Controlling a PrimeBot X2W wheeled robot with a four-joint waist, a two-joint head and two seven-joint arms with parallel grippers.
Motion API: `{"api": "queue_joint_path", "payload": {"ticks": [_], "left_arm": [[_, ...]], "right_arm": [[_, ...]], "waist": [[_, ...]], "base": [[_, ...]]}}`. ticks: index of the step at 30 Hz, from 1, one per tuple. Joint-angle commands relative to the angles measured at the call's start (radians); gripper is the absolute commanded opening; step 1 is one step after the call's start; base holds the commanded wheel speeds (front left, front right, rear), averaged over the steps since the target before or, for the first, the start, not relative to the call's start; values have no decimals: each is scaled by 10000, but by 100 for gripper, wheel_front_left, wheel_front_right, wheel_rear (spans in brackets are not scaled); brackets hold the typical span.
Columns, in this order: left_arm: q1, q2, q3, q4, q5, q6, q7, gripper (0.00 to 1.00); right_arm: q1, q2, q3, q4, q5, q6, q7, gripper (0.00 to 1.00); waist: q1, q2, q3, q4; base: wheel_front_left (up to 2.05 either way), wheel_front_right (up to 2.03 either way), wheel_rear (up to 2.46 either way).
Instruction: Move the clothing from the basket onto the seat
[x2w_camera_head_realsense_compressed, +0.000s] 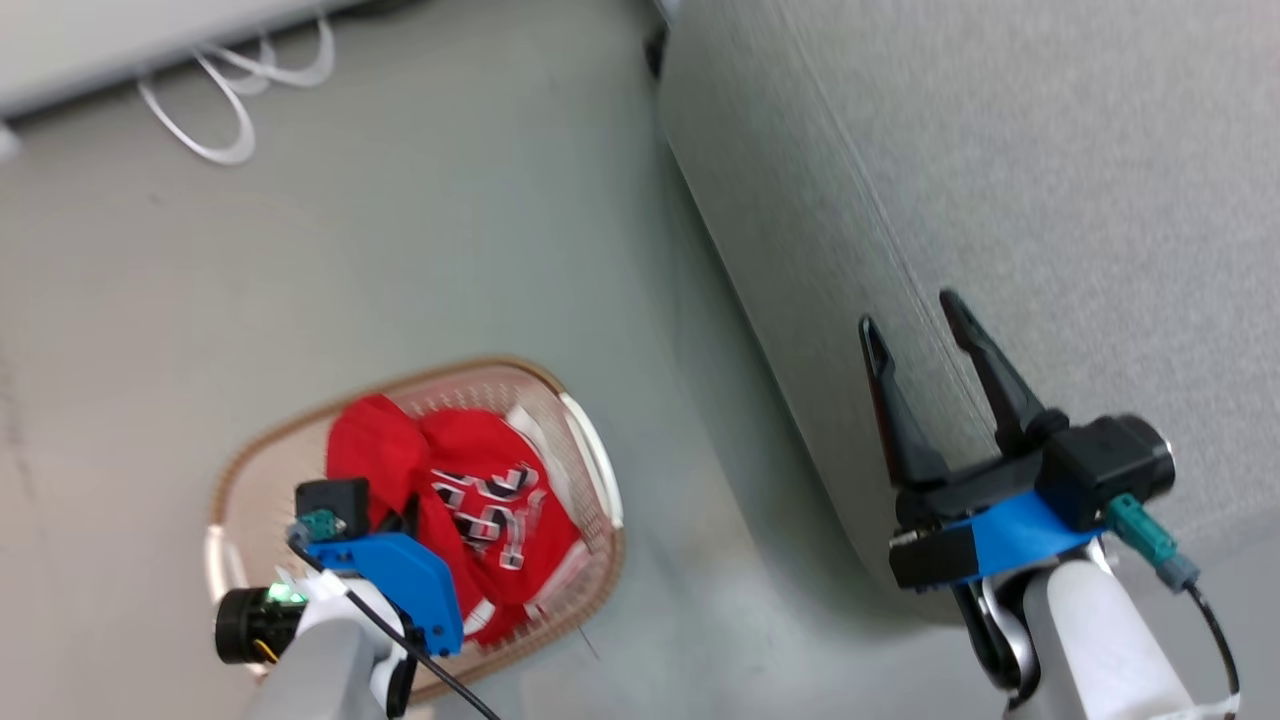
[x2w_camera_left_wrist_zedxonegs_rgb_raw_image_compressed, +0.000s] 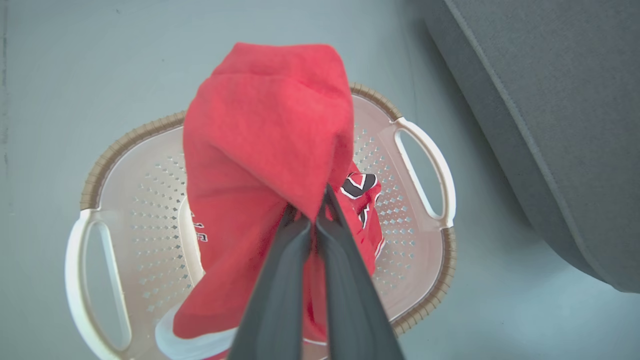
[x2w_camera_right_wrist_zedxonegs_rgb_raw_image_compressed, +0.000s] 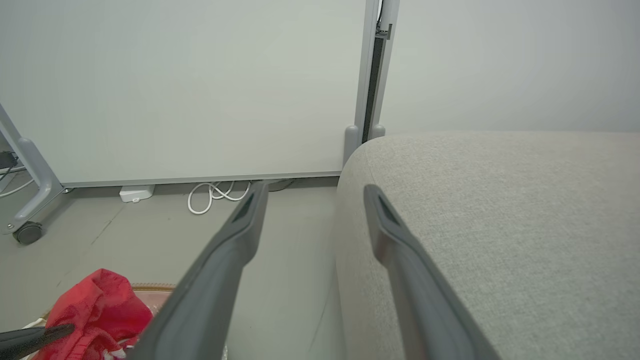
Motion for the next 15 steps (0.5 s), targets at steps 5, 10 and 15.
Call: {"api": "queue_joint_path", "payload": {"ticks": [5,10,15], "left_arm": [[387,-106,-482,5,-151,-169,-208,0],[678,-117,-1242,-495,-802,-228,-172,0],[829,-114,-2274,-1373,-1567,-219,-14,0]], "right_arm": [[707,-35,-206,249,-195,1,-34,100],[1267,-33,-370,380,-280,1,-34,100],[1648,-30,-514,423,-316,1,-34,100]], "waist": [[2,-1,-2131,1111],[2,-1,-2995,1434],[2,-1,-3563,1738]], "base": [[0,0,0],[0,0,0],[0,0,0]]}}
